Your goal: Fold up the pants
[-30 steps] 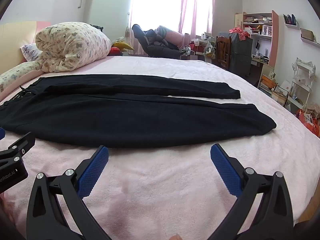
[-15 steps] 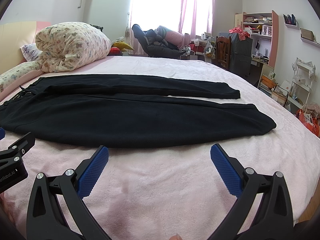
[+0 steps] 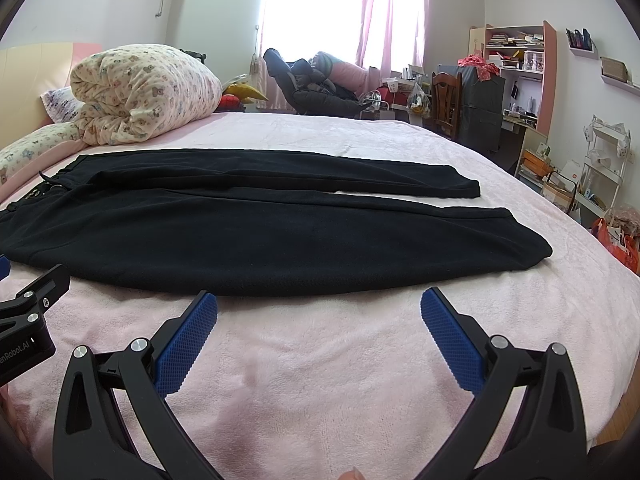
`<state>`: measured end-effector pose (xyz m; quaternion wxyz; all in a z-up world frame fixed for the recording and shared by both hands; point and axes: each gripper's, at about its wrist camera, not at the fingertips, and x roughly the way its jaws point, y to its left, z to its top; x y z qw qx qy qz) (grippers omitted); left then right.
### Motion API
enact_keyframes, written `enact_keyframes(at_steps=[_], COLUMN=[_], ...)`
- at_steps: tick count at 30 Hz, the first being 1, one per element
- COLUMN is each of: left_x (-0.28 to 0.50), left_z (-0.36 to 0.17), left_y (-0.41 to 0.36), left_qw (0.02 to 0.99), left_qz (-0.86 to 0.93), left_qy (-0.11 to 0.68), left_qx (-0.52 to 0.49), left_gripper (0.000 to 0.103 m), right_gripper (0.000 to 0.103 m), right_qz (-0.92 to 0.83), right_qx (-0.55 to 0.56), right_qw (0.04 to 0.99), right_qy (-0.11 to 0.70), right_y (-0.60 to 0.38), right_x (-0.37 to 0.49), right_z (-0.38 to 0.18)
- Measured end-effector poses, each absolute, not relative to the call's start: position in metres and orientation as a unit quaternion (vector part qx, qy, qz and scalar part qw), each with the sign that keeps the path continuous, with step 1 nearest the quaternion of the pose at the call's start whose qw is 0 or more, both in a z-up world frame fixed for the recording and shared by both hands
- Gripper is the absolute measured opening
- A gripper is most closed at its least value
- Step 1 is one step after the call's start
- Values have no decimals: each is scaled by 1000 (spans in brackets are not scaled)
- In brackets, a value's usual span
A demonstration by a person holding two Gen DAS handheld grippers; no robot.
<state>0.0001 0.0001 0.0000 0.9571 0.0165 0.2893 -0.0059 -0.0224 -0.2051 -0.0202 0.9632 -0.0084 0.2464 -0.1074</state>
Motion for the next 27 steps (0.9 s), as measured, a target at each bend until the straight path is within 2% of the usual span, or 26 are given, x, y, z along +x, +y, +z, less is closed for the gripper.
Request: enact_keyframes(at_steps=[27], left_x=[-2], left_z=[-1], left_y=[0], left_qw=[957], left_qz=[-6], left_qy=[289], left_qx=[16], left_gripper=[101], right_gripper=[102], right_qz=[-107], right_qx=[-8], right_qw=[963], right_qy=[246], right_y=[-206], right_x=[-23], right_z=[-21])
